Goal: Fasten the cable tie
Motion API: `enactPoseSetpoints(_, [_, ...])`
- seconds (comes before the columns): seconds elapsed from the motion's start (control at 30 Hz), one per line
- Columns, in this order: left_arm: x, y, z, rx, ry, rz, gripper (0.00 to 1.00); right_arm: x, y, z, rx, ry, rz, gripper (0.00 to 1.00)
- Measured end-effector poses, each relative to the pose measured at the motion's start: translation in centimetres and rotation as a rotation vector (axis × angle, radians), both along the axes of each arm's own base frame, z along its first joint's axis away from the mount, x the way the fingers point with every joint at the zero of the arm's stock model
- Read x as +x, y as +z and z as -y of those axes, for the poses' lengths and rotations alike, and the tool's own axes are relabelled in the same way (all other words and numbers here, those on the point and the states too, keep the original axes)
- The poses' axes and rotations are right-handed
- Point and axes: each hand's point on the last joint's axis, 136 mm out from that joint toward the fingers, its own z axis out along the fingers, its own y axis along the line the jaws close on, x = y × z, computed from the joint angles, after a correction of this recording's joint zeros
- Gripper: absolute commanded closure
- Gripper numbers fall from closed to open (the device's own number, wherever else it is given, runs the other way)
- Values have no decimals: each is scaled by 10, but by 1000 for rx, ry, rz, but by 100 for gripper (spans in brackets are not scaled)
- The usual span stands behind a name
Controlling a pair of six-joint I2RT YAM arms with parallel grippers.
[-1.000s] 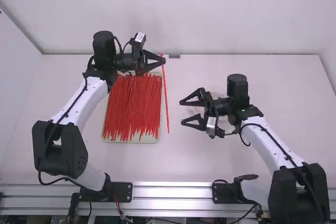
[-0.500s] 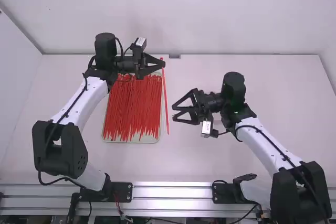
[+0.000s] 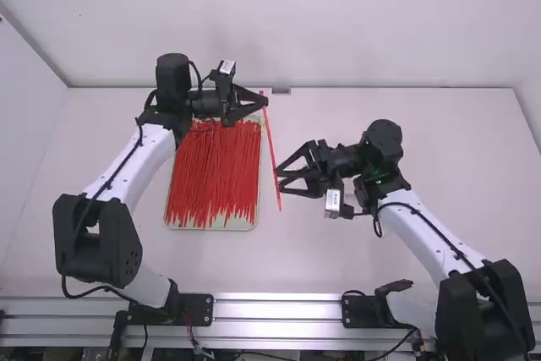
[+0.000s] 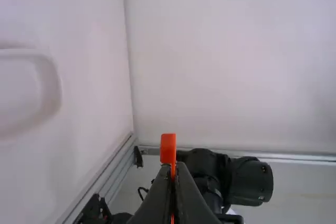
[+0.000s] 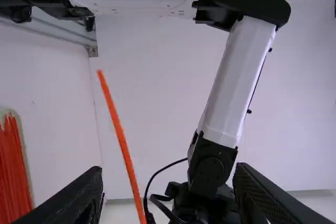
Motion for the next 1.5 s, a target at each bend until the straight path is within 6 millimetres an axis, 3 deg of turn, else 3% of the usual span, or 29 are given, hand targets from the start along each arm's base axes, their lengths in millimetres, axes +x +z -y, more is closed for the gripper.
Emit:
enactPoseSetpoints(0.17, [-3, 5, 12, -1, -23, 43, 98, 0, 0, 0, -8, 0, -24, 40])
enactPoseSetpoints(0.33, [-3, 4, 12, -1, -22, 42, 98, 0, -1, 0, -15, 1, -44, 59])
enactPoseSetpoints(0.47, [-3, 4, 11, -1, -21, 43, 98, -1, -1, 0, -19, 4, -53, 67])
enactPoseSetpoints(0.87, [2, 7, 4, -1, 0, 61, 98, 0, -1, 0, -19, 3, -54, 73])
enactPoseSetpoints(0.93, [2, 7, 4, -2, 1, 61, 98, 0, -1, 0, -19, 3, -56, 87])
enactPoseSetpoints(0.97, [2, 7, 4, -2, 1, 61, 98, 0, -1, 0, -20, 3, -57, 100])
enactPoseSetpoints(1.3, [2, 7, 4, 3, -1, 81, 98, 0, 1, 0, -57, 0, -174, 100])
enactPoseSetpoints(1.5, [0, 9, 5, 29, -32, 247, 98, -2, 2, -4, -177, 4, -539, 100])
